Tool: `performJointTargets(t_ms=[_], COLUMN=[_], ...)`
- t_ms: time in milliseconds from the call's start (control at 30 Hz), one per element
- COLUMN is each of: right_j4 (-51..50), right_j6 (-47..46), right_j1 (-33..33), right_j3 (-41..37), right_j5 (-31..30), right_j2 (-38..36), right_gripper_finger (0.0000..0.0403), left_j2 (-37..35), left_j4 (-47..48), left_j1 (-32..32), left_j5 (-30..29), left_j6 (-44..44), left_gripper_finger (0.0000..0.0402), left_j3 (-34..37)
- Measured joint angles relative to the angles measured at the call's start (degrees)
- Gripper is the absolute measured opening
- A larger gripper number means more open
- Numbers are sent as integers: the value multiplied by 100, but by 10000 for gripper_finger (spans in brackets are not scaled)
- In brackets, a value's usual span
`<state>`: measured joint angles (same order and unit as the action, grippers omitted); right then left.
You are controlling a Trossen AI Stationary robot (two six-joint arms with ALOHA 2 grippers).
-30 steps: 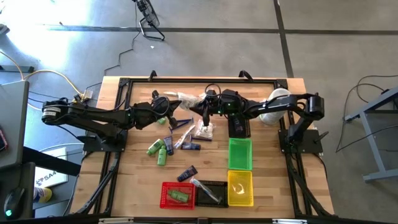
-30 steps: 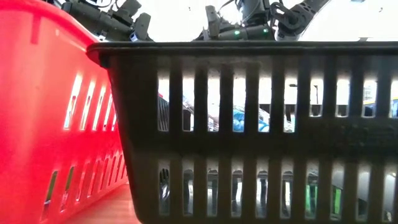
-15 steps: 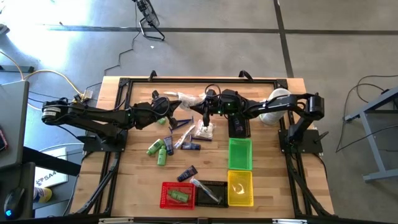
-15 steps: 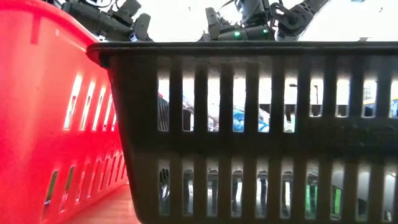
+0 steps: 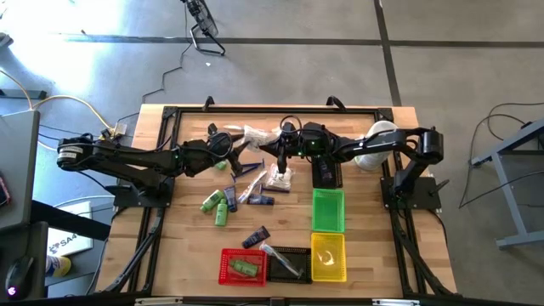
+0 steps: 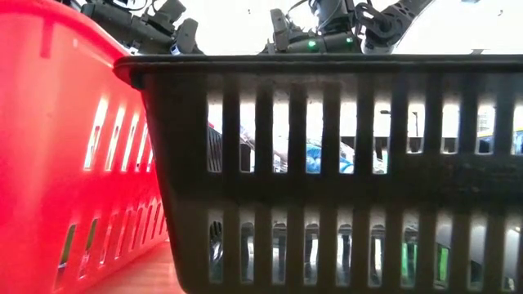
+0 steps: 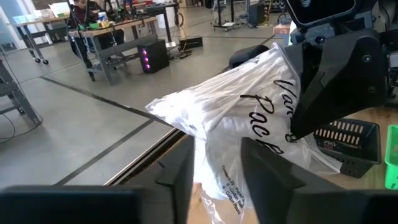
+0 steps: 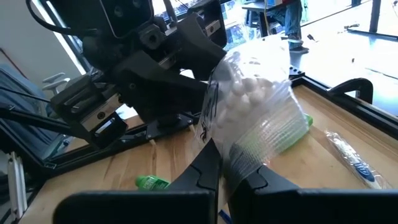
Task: Pick & Place Travel size toiletries
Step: Put the middle cotton pack into the green bin
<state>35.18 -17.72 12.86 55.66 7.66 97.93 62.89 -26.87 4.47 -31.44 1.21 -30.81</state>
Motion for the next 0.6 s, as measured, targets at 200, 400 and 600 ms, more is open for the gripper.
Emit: performJointTargets(t_ms=[200, 400, 600], right_j4=[-29, -75, -421], right_j6=[3, 113, 304], right_j1=[0, 0, -17], right_j3=[0, 0, -2], right_j5=[-20, -89, -308], right_j2=[0, 0, -169], right_gripper_finger=[3, 3, 3], left_j2=[-22, -334, -891], left_j4=[5, 153, 809], left_j1=[0, 0, 0], left_j5=[0, -3, -9], left_j6=[2, 252, 68], left_gripper_finger=[182, 189, 188], left_j3=[0, 0, 0])
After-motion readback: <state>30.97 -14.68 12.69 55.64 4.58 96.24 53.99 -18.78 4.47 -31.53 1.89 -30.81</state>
